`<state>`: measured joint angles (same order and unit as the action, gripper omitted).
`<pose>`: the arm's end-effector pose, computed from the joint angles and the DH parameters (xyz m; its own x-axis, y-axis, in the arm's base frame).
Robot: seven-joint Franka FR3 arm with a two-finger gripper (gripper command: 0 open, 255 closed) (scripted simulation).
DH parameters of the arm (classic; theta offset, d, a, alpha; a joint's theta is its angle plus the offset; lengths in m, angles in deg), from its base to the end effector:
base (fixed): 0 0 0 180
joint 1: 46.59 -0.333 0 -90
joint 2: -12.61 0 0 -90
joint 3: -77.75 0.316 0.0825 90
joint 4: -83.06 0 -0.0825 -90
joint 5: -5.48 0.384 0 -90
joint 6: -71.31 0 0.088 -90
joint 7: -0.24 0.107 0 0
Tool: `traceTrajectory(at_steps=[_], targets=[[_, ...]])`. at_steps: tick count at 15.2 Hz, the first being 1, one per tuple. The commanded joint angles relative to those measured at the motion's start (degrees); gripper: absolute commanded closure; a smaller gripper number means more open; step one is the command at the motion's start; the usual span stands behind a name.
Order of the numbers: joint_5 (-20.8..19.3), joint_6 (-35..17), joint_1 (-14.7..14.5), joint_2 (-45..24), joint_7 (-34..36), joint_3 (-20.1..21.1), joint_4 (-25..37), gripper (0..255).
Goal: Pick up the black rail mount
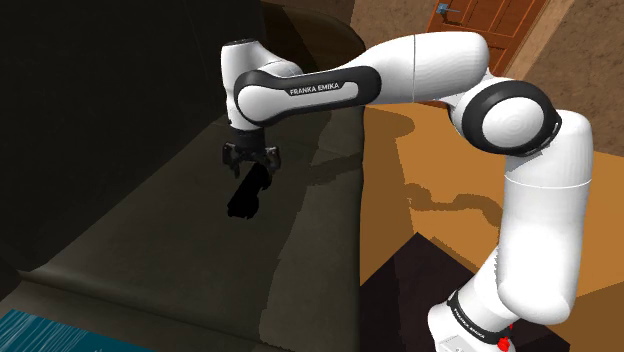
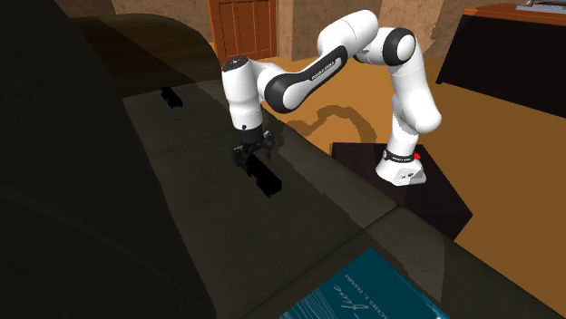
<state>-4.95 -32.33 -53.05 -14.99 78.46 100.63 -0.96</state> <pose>0.6172 0.2807 0.4114 0.6714 -0.7405 -0.0298 -0.7355 -0.6707 0.0963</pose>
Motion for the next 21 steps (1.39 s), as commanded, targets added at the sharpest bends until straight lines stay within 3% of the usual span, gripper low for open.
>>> traceTrajectory(at_steps=[1,6,7,16,21], targets=[[-0.28,-1.26,-0.09,-0.66,0.26,-0.15,-0.62,0],[-0.62,-3.63,-0.07,-1.39,0.49,-0.33,-2.32,0],[-0.64,-3.62,-0.08,-1.47,0.48,-0.35,-2.25,255],[-0.62,-3.63,-0.07,-1.40,0.49,-0.33,-2.32,255],[-0.16,-0.30,-0.12,-0.42,0.18,-0.08,0.11,255]])
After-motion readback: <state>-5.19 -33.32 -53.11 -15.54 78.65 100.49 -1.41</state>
